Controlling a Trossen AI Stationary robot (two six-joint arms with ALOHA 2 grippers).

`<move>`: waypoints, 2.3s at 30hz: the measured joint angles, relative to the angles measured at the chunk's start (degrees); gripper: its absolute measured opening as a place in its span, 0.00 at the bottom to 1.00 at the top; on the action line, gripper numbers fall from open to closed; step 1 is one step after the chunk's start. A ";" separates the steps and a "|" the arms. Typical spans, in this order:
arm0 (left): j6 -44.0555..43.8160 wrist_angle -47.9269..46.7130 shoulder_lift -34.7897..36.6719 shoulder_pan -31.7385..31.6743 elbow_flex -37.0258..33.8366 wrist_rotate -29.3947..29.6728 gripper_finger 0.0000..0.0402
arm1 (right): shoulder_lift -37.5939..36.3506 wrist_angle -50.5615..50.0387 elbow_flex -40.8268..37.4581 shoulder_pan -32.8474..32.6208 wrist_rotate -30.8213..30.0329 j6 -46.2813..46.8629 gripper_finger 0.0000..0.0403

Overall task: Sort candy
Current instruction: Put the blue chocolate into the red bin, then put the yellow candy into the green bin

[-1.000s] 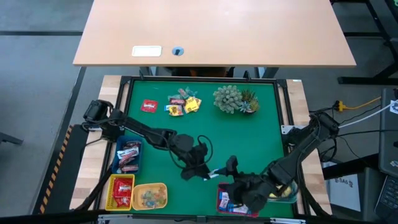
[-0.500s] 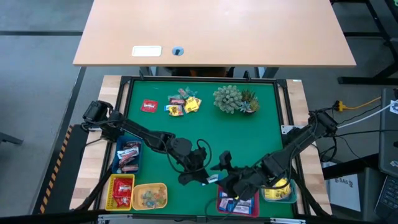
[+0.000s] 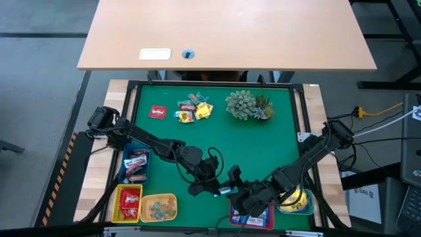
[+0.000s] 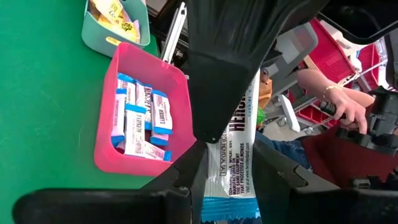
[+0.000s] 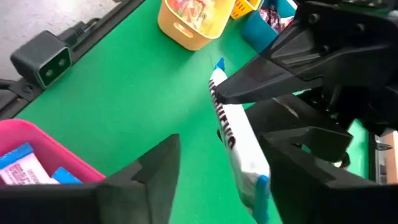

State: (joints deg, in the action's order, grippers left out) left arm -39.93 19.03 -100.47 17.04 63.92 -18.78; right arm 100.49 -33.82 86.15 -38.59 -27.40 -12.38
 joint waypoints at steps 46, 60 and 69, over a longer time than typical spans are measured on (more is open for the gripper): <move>-0.40 -0.52 0.00 0.00 0.00 0.85 0.49 | -0.37 -12.69 0.07 -5.14 29.24 22.84 0.11; -0.01 -0.53 0.00 -0.02 0.00 3.25 0.49 | -0.37 -14.32 0.07 -5.31 30.64 26.29 0.23; 1.26 -0.52 0.00 -2.26 0.00 5.81 0.49 | -0.37 -14.32 0.07 -5.29 29.53 26.28 0.46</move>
State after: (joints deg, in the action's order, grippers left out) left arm -38.67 18.50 -100.47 14.78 63.92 -12.96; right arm 100.12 -48.14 86.21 -43.88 2.13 13.90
